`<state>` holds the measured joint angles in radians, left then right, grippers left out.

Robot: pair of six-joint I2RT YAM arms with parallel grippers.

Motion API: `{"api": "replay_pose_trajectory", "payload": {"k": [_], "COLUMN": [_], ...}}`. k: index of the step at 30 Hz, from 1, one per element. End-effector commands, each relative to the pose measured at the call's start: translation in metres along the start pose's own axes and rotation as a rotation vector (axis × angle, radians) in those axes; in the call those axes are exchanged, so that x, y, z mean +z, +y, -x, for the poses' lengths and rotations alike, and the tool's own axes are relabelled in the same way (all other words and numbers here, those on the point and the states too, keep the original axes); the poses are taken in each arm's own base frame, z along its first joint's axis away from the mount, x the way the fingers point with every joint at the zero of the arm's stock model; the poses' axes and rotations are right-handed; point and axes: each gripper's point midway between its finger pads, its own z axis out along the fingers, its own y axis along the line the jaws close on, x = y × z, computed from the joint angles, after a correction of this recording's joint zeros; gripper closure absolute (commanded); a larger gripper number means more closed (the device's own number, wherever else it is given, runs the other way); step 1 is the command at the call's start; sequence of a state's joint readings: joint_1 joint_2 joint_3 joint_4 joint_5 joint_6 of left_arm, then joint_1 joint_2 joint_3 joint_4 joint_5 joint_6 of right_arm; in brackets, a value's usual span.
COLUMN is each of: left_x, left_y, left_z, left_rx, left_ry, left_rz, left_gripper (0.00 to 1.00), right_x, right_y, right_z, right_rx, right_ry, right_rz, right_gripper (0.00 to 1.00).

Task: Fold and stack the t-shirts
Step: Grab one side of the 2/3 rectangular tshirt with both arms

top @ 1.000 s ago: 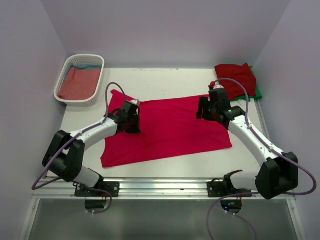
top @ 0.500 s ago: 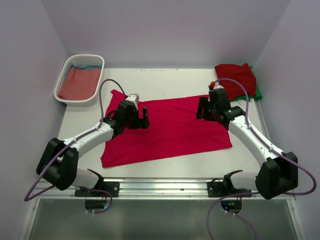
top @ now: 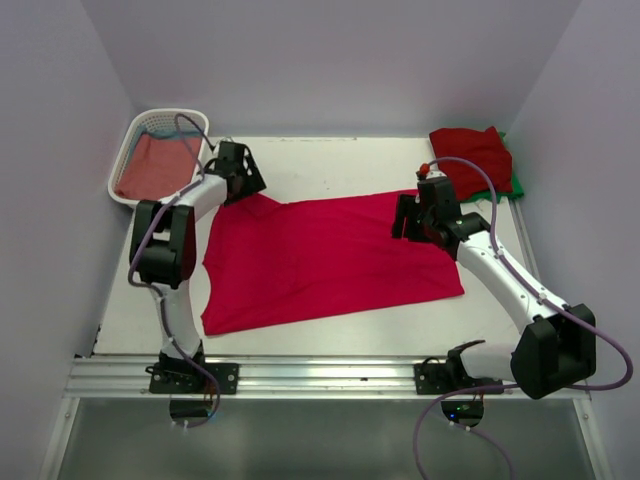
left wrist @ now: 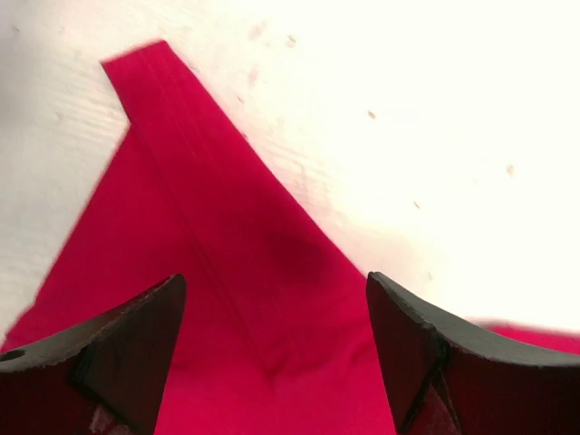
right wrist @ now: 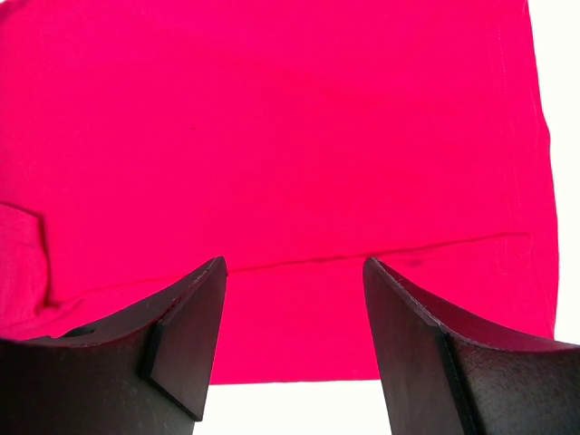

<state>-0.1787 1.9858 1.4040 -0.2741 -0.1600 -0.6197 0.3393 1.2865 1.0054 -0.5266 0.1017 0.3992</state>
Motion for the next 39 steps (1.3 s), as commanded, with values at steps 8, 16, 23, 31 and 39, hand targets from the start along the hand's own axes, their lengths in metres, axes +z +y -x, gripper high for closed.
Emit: {"api": "replay_pose_trajectory", "payload": {"k": [8,16,23,31,39], "left_x": [0.045,0.056,0.074,0.077,0.076], "left_y": [0.034,0.047,0.055,0.059,0.058], "left_z": [0.059,0.059,0.056,0.054,0.057], "left_rx": [-0.106,-0.133,-0.147,-0.154,-0.137], "left_ry": [0.001,0.001,0.002,-0.029,-0.054], "left_rz": [0.08,0.088,0.079,0.067,0.047], "left_gripper": [0.24,0.26,0.38,0.55,0.71], "right_x": [-0.005,-0.001,-0.003,-0.008,-0.007], "right_y": [-0.005,-0.003,-0.006,-0.008,-0.007], "right_z": [-0.002,-0.004,-0.006,-0.004,-0.005], "right_rx": [0.004,0.0,-0.005,-0.005,-0.003], "right_ry": [-0.016,-0.003,-0.002,-0.017,-0.011], "right_rz": [0.001,0.004,-0.004,-0.008,-0.007], "right_gripper": [0.34,0.35,0.36,0.36,0.37]}}
